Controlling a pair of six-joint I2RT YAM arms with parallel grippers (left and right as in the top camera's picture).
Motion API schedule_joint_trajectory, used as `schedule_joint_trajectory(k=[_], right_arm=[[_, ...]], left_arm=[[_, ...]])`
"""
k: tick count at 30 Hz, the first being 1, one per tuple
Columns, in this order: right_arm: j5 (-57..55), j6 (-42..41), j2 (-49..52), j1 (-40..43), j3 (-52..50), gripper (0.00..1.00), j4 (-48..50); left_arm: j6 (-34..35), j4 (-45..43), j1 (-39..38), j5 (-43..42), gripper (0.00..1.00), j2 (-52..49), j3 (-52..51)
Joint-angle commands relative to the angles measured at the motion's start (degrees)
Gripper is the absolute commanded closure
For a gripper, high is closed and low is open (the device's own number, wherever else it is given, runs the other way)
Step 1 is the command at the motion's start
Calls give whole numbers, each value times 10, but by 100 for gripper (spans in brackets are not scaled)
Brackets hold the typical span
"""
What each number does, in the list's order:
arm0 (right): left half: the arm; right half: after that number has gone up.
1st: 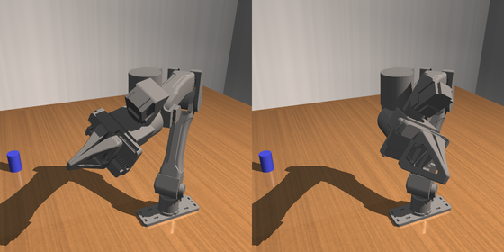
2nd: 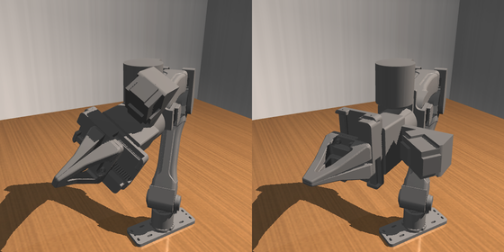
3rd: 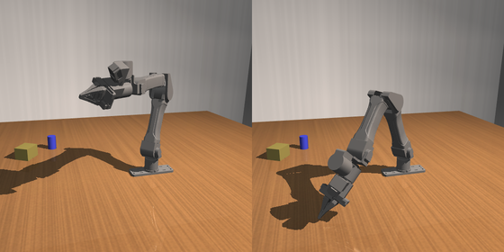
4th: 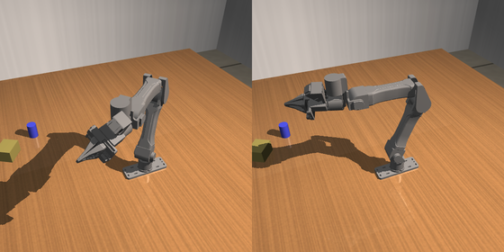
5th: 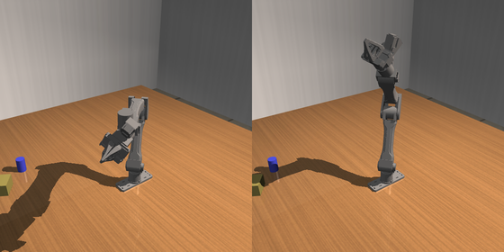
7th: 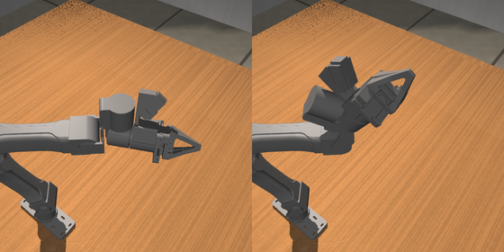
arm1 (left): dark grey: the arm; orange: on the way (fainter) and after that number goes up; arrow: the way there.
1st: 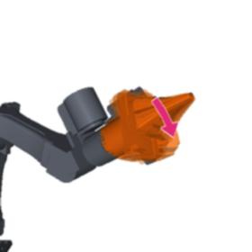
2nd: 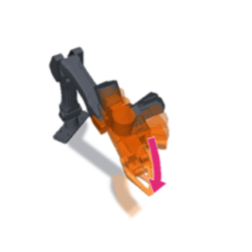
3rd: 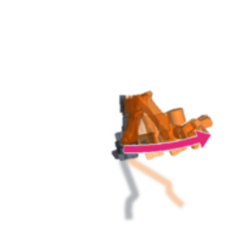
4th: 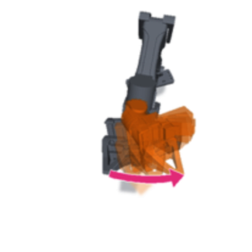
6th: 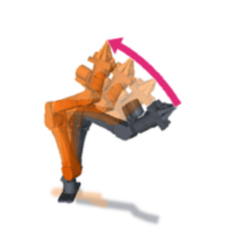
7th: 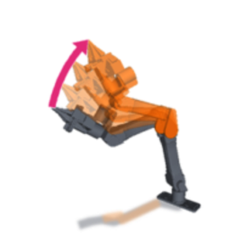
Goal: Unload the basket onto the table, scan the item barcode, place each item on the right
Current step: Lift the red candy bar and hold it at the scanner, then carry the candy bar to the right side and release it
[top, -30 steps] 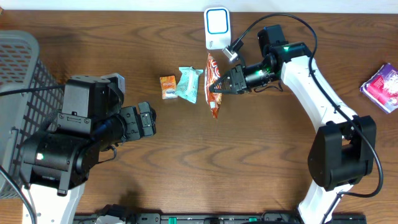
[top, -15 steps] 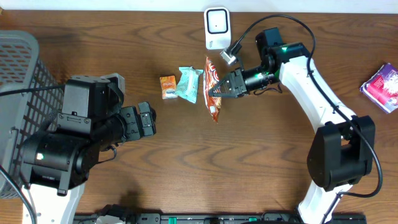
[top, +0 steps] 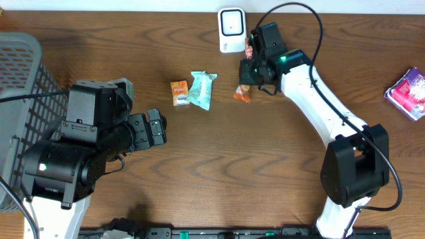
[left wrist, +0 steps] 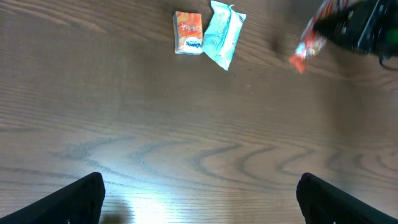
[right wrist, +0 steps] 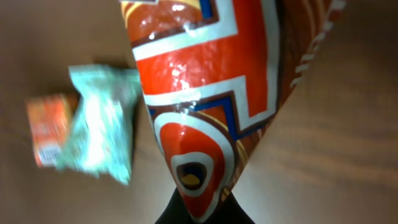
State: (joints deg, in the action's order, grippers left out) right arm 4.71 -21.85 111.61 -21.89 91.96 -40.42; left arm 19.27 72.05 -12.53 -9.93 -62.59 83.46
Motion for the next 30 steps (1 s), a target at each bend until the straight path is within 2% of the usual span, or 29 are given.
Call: schedule_joint_trajectory(k=[1, 10, 15, 22, 26, 30], right_arm=[[-33, -68, -3, -9, 19, 99, 72], [-31, -134, 30, 14, 36, 99, 256], [-16, -165, 99, 17, 111, 99, 257], [-5, -158, 179, 29, 268, 99, 138], [-4, -108, 172, 56, 324, 99, 46], [-43, -75, 153, 115, 382, 99, -89]], left_arm=[[-6, 2, 0, 3, 2, 0, 1], [-6, 2, 0, 3, 2, 0, 1], [-6, 2, 0, 3, 2, 0, 1], [-6, 2, 0, 3, 2, 0, 1], [-6, 2, 0, 3, 2, 0, 1], [-6, 2, 0, 3, 2, 0, 1]])
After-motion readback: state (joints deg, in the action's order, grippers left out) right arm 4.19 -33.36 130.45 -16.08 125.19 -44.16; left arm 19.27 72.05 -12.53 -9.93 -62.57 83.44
